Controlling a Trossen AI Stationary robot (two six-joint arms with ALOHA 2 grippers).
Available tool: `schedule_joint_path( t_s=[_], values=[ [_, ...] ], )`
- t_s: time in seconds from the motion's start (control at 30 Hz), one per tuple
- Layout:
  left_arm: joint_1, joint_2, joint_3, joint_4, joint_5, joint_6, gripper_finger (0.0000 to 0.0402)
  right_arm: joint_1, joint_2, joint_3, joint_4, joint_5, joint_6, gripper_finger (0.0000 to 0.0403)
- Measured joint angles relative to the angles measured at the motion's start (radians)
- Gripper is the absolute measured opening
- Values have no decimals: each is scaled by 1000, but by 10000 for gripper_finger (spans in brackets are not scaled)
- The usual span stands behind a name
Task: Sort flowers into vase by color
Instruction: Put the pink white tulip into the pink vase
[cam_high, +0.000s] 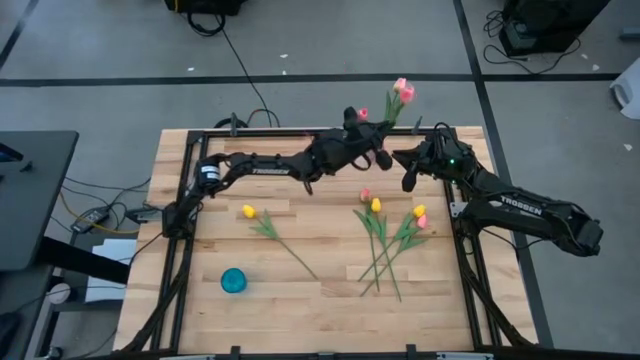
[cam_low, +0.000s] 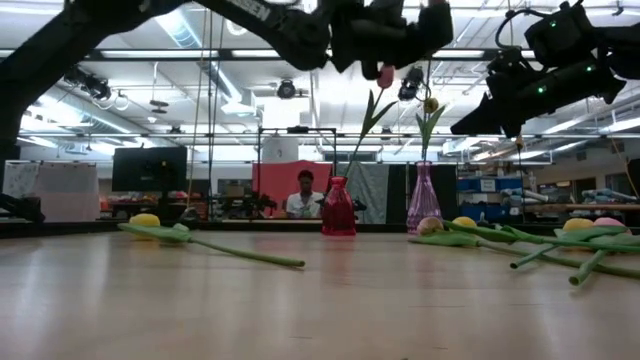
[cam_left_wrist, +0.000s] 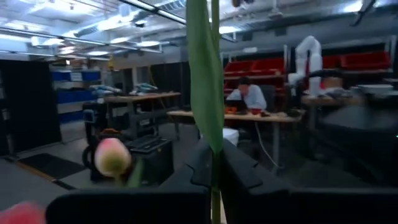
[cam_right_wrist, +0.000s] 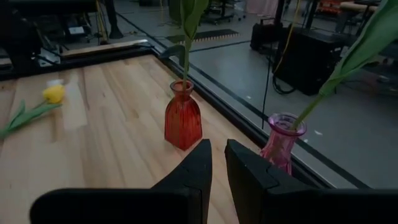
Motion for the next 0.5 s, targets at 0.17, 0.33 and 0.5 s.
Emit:
schedule_joint_path(
  t_s=[0.17, 0.33, 0.5],
  values=[
    [48, 45, 47, 18, 5, 1, 17, 0, -47, 0, -8, 0, 4, 61],
    [76, 73, 60, 136, 66, -11, 17, 0, -103, 0, -39, 0, 3, 61],
    [91, 99, 90, 181, 124, 5, 17, 0, -118, 0, -52, -1, 3, 61]
  ],
)
